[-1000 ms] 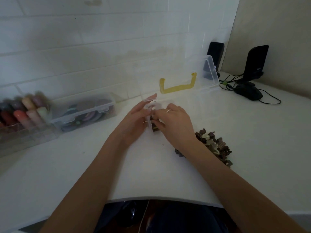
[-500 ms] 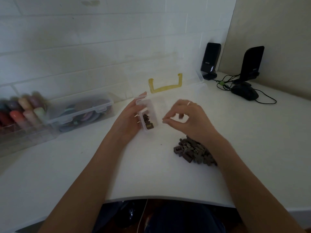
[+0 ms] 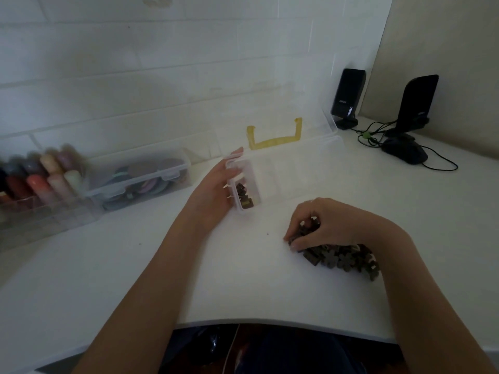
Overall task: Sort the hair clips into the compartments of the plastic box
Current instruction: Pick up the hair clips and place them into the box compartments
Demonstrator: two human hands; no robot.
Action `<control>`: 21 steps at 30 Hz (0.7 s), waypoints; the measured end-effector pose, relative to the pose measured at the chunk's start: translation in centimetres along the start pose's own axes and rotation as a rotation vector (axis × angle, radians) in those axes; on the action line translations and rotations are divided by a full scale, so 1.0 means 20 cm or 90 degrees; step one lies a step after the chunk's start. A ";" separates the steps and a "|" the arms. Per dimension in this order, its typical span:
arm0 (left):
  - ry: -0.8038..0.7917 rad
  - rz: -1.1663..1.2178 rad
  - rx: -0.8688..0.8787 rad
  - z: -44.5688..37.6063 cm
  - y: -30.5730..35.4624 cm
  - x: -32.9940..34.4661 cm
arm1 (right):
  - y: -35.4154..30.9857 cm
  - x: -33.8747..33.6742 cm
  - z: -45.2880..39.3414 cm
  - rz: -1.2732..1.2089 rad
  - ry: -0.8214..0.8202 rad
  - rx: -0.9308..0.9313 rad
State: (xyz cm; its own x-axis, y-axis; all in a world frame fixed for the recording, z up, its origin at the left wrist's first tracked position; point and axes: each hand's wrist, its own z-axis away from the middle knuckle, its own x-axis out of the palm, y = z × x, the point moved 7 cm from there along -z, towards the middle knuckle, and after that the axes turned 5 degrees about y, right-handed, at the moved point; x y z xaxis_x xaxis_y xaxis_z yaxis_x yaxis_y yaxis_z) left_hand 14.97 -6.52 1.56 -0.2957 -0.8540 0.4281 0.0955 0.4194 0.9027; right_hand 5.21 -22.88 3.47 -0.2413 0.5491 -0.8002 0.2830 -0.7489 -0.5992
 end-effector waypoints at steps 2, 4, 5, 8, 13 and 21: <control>-0.001 -0.006 -0.003 0.00 0.00 0.00 | 0.00 0.00 -0.01 -0.008 0.020 -0.001; -0.005 -0.010 0.001 0.01 0.00 0.01 | -0.02 0.00 -0.01 -0.021 0.048 -0.018; -0.008 -0.011 0.001 0.01 0.01 0.01 | -0.03 0.00 -0.02 -0.029 0.057 -0.030; -0.013 -0.016 0.003 0.01 0.01 0.02 | -0.03 0.00 -0.02 -0.062 0.078 -0.047; -0.011 -0.009 -0.003 0.01 0.01 0.02 | -0.05 -0.04 -0.02 -0.110 0.168 -0.068; -0.022 -0.025 -0.002 0.03 0.02 0.04 | -0.10 -0.12 -0.02 -0.247 0.343 -0.083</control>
State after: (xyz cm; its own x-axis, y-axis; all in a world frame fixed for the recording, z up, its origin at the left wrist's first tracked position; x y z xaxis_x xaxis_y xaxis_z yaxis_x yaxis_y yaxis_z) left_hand 14.12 -6.83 2.25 -0.3312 -0.8589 0.3906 0.0867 0.3845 0.9190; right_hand 5.64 -22.52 6.53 0.1392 0.9025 -0.4076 0.3868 -0.4284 -0.8166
